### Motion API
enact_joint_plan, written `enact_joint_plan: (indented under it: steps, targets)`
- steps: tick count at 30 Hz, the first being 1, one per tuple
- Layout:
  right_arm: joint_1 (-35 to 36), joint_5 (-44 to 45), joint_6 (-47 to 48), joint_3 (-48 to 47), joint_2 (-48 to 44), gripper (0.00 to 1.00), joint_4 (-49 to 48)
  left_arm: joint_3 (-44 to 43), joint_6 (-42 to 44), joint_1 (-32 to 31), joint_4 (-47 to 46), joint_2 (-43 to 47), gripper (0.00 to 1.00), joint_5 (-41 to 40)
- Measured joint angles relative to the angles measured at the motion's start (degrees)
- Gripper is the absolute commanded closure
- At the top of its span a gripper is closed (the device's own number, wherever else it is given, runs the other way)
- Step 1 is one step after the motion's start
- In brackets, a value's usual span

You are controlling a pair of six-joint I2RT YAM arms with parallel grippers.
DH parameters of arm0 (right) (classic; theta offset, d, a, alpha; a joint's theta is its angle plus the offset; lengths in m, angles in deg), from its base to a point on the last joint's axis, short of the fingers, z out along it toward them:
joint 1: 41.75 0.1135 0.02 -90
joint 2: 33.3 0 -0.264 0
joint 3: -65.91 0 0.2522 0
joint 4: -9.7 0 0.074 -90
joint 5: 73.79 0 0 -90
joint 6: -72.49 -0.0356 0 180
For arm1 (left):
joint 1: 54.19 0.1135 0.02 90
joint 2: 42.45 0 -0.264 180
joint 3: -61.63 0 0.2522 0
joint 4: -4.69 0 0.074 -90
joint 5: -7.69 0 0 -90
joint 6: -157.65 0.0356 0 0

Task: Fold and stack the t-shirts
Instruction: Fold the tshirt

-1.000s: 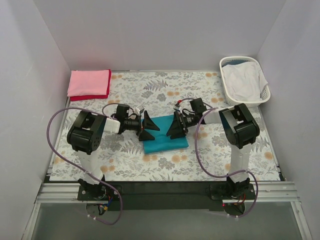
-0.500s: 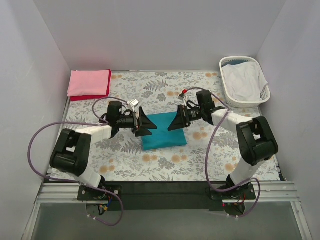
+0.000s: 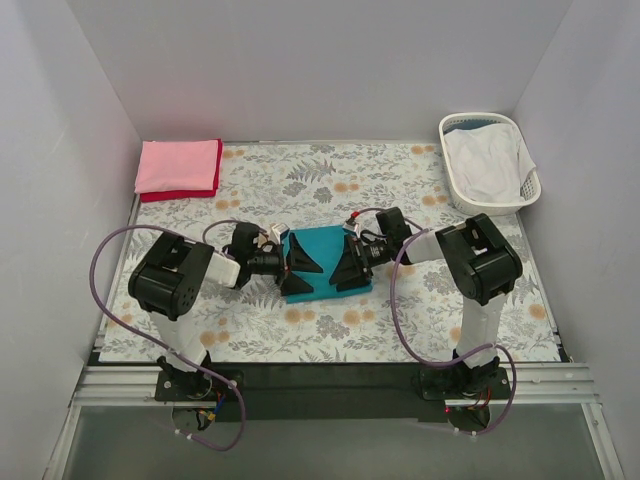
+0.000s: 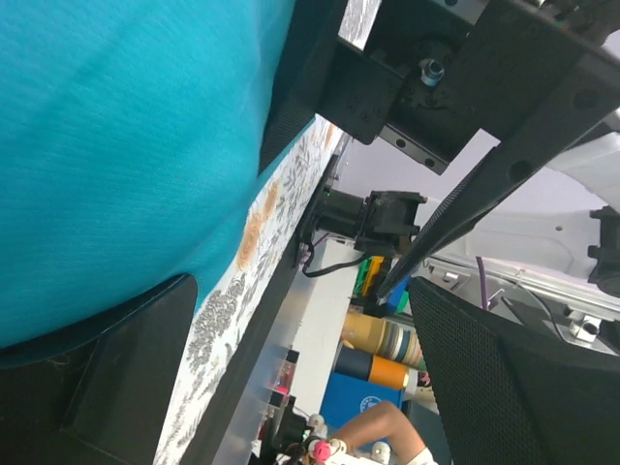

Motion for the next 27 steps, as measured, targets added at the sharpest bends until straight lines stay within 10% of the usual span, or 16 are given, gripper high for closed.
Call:
enact_joint_plan:
  steps: [14, 27]
  targets:
    - [-4.85, -1.64, 7.08, 1.9, -6.82, 0.02, 7.85, -2.93, 14.08, 6.86, 14.45, 6.71, 0.07, 0.81]
    - [-19.3, 1.53, 14.01, -0.9, -21.62, 0.02, 16.81, -10.25, 6.4, -7.78, 7.43, 1.92, 0.07, -5.27]
